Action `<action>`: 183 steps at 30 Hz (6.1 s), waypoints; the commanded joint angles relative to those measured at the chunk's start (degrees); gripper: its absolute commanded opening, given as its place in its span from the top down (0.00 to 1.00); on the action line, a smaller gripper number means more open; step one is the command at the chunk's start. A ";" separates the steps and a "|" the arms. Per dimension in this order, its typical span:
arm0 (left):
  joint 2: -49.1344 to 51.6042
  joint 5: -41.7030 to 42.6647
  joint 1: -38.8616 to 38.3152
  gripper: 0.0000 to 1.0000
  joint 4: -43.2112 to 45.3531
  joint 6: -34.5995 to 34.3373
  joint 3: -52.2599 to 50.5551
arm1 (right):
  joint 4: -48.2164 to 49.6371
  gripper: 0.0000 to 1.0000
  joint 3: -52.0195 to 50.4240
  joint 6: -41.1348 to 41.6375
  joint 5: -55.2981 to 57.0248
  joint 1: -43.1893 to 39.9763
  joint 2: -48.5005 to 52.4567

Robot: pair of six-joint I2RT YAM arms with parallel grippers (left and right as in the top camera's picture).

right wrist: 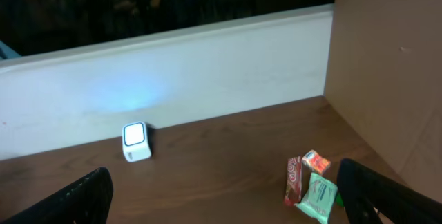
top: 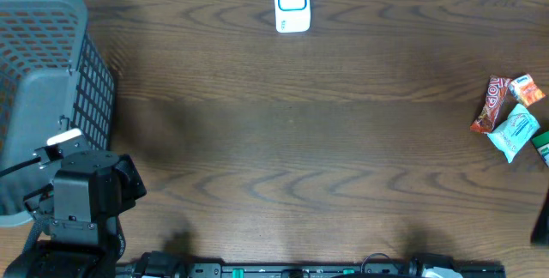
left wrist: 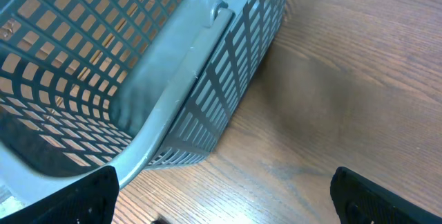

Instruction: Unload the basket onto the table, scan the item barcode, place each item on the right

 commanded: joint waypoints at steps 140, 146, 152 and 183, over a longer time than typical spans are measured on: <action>-39.74 8.94 1.95 0.02 66.49 2.40 -60.22 | 90.64 0.01 -143.62 4.81 -0.28 2.32 -59.56; -43.15 8.96 1.95 0.02 67.19 6.97 -63.06 | 90.64 0.01 -143.62 4.81 -0.28 2.32 -59.56; -43.25 8.96 1.95 0.02 69.22 10.71 -66.07 | 90.62 0.01 -143.62 4.81 -0.28 2.32 -59.56; -43.28 16.20 1.92 0.02 69.72 14.93 -70.53 | 90.64 0.01 -143.62 4.81 -0.28 2.32 -59.56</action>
